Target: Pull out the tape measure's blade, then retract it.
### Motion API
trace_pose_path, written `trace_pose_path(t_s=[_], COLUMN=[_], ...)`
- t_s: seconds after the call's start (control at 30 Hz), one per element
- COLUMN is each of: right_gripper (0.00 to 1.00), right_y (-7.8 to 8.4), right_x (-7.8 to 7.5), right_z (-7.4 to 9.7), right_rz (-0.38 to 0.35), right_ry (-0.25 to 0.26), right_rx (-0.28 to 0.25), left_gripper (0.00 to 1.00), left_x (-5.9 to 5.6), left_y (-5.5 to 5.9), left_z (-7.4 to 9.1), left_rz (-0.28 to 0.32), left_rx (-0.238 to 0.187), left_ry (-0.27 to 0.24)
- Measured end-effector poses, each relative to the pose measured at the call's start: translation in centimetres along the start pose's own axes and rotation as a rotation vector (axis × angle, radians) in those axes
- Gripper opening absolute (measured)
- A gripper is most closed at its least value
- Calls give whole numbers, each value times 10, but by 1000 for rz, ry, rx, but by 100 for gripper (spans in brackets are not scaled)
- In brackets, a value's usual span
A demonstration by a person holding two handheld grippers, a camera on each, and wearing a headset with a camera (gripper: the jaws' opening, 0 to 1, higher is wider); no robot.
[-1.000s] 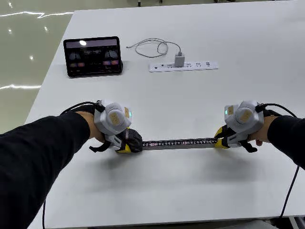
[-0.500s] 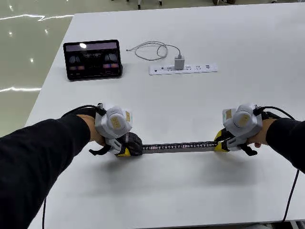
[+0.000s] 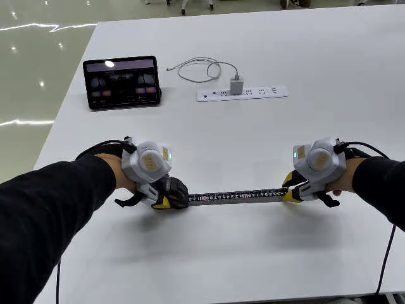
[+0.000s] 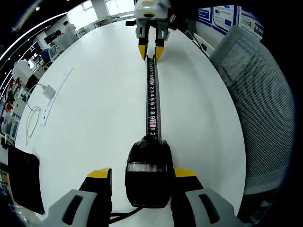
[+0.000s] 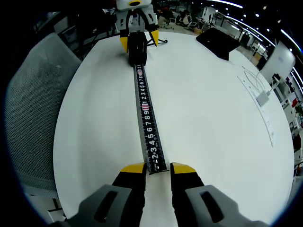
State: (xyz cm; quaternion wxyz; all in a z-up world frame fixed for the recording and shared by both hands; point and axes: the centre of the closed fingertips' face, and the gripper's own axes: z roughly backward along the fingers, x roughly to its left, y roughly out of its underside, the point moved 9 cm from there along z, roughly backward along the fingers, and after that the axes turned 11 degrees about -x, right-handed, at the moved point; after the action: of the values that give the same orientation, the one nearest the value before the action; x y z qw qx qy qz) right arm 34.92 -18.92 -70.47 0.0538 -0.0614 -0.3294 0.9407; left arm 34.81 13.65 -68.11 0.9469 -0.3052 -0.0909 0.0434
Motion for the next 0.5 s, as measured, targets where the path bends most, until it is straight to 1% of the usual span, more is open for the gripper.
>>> trace_pose_path(t_s=[0.03, 0.07, 0.1, 0.13, 0.2, 0.23, 0.27, 0.37, 0.4, 0.47, 0.5], right_gripper=[17, 17, 18, 19, 21, 22, 22, 27, 27, 26, 28], right_y=[0, -1, -1, -1, -1, -1, -1, 0, 1, 1, 1], right_x=[0, -1, 0, -1, -1, -2, -2, -1, -2, -1, -1], right_z=[1, 1, 2, 3, 4, 4, 4, 4, 3, 4, 4], right_rz=[6, 4, 3, 7, 4, 3, 5, 6, 1, -12, -17], right_ry=[0, -1, -1, -1, -1, -4, -7, -6, -4, -4, -6], right_rx=[2, 3, 3, 5, 9, 10, 10, 17, 17, 17, 20], left_gripper=[47, 49, 50, 55, 65, 68, 68, 73, 74, 80, 84], left_x=[1, 3, 2, 0, -2, -4, -4, -5, -5, -3, -3], left_y=[0, -1, -1, -2, -3, -4, -4, -4, -4, -3, -2], left_z=[1, 2, 3, 3, 4, 5, 5, 6, 6, 6, 6], left_rz=[5, 22, 41, 56, 54, 67, 73, 82, 88, 104, 113], left_rx=[-4, -10, -10, -14, -12, -5, -6, -3, -1, 6, 10], left_ry=[-8, -13, -7, 14, 13, 11, 13, 2, 1, -21, -35])
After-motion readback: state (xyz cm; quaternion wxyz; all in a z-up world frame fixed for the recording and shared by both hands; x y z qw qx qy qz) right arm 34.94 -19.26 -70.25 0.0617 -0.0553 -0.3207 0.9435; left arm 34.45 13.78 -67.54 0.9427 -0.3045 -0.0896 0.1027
